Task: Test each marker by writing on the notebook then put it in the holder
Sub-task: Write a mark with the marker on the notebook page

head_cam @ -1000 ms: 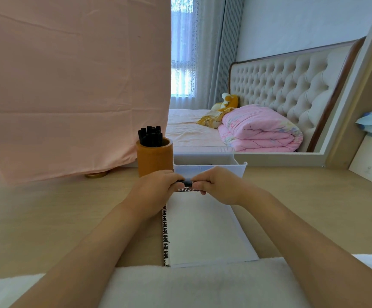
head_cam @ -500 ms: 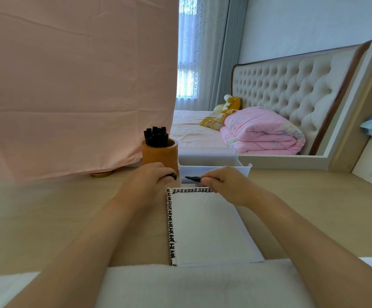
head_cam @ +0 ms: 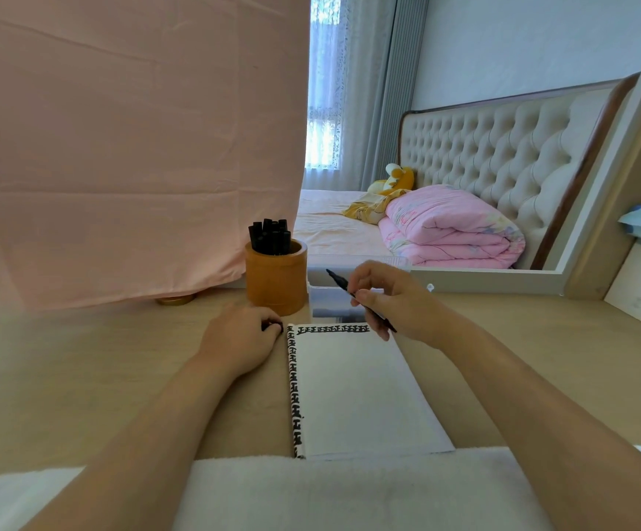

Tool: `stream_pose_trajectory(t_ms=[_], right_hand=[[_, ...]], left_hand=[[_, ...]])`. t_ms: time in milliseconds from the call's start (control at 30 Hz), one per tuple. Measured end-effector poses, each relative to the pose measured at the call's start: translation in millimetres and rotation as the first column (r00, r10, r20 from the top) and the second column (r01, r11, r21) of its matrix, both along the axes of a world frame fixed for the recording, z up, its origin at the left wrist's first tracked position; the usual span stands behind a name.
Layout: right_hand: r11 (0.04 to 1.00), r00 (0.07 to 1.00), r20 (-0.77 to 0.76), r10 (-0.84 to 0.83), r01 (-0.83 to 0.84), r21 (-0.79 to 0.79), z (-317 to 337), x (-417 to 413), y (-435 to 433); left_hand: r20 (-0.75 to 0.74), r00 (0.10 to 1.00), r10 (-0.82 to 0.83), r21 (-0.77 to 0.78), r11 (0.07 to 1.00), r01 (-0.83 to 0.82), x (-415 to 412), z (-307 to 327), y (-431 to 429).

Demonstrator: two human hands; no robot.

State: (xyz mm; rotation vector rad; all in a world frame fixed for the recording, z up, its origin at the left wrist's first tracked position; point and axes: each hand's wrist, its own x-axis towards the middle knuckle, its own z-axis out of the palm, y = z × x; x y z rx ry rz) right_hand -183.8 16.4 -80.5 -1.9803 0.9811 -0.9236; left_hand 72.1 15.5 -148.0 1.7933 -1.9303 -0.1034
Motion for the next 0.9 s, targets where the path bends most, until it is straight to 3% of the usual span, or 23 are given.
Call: stream_pose_trajectory(t_ms=[167, 267, 400, 600, 800, 900], right_hand=[[0.967, 0.987, 0.129, 0.099, -0.126, 0.223, 6.7, -14.2, 2.1], [0.969, 0.982, 0.144, 0.121, -0.148, 0.195, 3.9, -26.2, 2.7], [0.977, 0.982, 0.126, 0.142, -0.16, 0.141, -6.7, -41.0, 7.6], [0.981, 0.954, 0.295, -0.056, -0.003, 0.195, -19.7, -45.2, -2.7], [0.969, 0.96, 0.209, -0.185, 0.143, 0.199, -35.5, -40.7, -10.0], [0.964, 0.961, 0.108, -0.253, 0.241, 0.116, -43.1, -37.8, -17.2]], left_hand=[[-0.02, 0.999, -0.035, -0.07, 0.997, 0.033, -12.8, 6.1, 2.9], [0.02, 0.996, -0.083, -0.094, 0.992, 0.084, -23.2, 12.3, 9.3], [0.056, 0.992, -0.109, -0.015, 0.994, 0.11, -32.3, 17.4, 10.5], [0.15, 0.983, -0.109, 0.161, 0.983, 0.085, -48.4, 22.3, 3.3], [0.13, 0.99, -0.054, 0.128, 0.991, 0.038, -57.5, 16.2, 3.7], [0.09, 0.994, -0.062, 0.096, 0.994, 0.053, -53.7, 10.5, 3.4]])
